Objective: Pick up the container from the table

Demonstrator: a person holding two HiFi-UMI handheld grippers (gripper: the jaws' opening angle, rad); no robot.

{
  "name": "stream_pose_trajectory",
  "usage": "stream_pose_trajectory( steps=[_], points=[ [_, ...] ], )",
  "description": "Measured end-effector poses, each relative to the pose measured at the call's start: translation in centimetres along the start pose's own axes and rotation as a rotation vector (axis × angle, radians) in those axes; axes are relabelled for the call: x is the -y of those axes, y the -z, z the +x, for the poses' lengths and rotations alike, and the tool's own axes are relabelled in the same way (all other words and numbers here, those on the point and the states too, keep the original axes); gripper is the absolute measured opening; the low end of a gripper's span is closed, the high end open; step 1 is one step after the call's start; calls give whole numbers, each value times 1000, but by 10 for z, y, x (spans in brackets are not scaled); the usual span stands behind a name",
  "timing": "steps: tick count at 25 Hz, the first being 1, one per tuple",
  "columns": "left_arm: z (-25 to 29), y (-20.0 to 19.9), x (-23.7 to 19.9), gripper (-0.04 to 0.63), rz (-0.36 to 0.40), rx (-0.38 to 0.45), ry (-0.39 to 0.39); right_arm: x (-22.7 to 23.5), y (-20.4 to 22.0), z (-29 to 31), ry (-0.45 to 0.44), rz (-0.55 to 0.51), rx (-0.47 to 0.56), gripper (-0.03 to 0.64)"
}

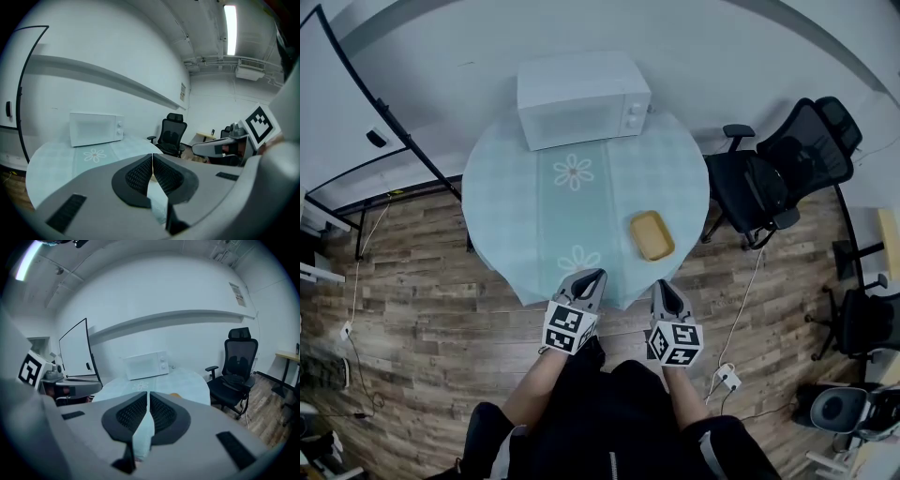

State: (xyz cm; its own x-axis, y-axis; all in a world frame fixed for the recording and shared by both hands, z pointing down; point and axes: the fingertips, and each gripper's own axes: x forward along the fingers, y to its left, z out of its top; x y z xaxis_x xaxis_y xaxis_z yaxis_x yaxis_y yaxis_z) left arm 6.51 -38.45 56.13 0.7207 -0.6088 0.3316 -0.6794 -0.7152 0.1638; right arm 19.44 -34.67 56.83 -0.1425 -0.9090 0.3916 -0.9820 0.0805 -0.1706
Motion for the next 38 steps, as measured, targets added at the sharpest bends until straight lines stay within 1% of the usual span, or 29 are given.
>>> stream_pose_trajectory(
  steps=[8,14,18,21,23,26,28,33,38],
  points=[
    [25,-3,-19,17,-10,-23,16,21,-3,31,11,-26,-41,26],
    [50,-7,-26,17,-8,-40,-8,51,-8,64,-12,-52,-66,26],
    [65,-8,-32,17,-30,-49,-57,74,-8,93,-50,-94,-103,28],
    [80,-15,-38,17,-47,-42,-105,95,-7,121,-89,-138,-144,28],
    [87,-19,-38,17,-61,-40,-139,109,1,137,-111,-165,-197,29],
    [96,-23,-43,17,-81,-41,-199,130,16,166,-140,-208,-287,71],
    [101,-23,-48,17,-98,-47,-242,141,27,184,-162,-234,-334,77],
    [106,-19,-52,17,-131,-63,-328,152,54,212,-223,-291,-426,81],
    [103,-15,-54,17,-156,-75,-384,156,76,228,-248,-356,-514,83]
  ],
)
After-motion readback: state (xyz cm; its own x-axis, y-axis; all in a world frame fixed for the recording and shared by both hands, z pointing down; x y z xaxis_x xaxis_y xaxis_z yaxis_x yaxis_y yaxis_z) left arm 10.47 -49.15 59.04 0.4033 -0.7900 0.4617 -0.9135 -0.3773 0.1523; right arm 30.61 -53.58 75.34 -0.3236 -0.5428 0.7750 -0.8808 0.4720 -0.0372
